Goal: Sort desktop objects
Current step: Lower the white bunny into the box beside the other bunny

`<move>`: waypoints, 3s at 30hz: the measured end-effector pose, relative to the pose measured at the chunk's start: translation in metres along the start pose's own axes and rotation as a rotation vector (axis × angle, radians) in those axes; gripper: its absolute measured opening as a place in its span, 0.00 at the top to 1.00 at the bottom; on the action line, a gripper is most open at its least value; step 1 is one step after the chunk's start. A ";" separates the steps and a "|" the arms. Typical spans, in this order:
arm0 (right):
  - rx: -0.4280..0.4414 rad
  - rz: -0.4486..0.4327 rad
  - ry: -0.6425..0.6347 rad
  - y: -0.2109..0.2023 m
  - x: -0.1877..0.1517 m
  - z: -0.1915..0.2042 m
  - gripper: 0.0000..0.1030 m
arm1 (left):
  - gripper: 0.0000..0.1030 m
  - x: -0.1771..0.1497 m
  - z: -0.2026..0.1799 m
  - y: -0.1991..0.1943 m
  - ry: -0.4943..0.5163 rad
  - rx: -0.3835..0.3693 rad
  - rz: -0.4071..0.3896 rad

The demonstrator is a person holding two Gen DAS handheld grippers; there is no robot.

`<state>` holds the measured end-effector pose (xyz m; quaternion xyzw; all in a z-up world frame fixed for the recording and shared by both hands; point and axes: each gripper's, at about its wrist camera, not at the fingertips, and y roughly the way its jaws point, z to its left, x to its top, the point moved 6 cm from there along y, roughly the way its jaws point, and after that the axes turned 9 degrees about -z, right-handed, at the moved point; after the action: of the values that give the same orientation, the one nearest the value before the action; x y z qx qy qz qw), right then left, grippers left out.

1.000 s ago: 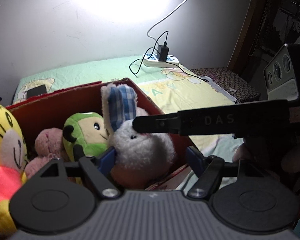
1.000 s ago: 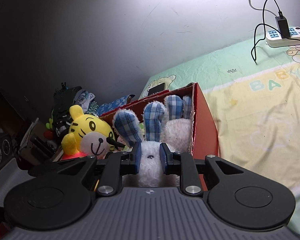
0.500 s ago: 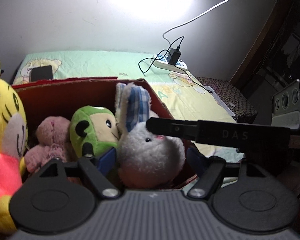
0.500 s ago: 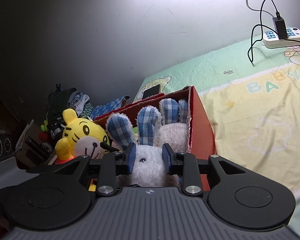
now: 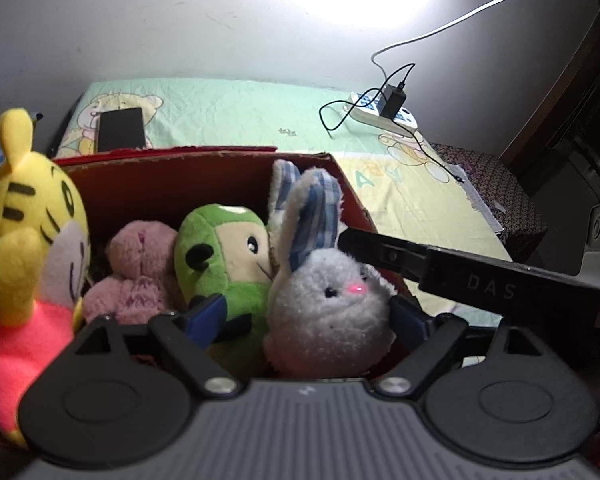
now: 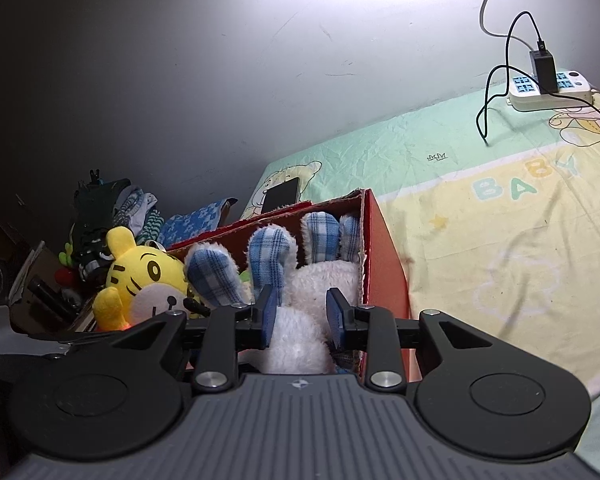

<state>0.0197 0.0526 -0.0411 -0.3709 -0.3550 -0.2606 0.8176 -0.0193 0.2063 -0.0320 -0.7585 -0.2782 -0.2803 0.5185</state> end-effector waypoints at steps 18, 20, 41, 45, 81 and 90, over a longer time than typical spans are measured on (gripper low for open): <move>-0.072 -0.006 -0.069 0.000 -0.002 0.007 0.70 | 0.13 0.002 0.012 -0.026 0.005 0.113 -0.027; -0.087 -0.010 -0.093 -0.001 -0.002 0.010 0.70 | 0.13 0.001 0.017 -0.025 -0.014 0.127 -0.020; -0.138 -0.032 -0.165 -0.004 -0.016 0.029 0.69 | 0.10 -0.021 0.035 -0.015 0.033 0.375 0.007; -0.147 -0.041 -0.162 -0.005 -0.018 0.028 0.68 | 0.08 -0.023 0.035 -0.012 0.034 0.391 0.015; -0.019 0.048 -0.241 -0.001 -0.017 0.016 0.68 | 0.01 -0.028 0.026 0.003 -0.025 0.603 0.046; 0.017 0.085 -0.216 -0.002 -0.010 0.011 0.69 | 0.02 -0.026 0.022 0.002 -0.027 0.623 0.053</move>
<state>0.0084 0.0622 -0.0425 -0.4046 -0.4272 -0.1810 0.7881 -0.0323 0.2234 -0.0583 -0.5736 -0.3374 -0.1578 0.7296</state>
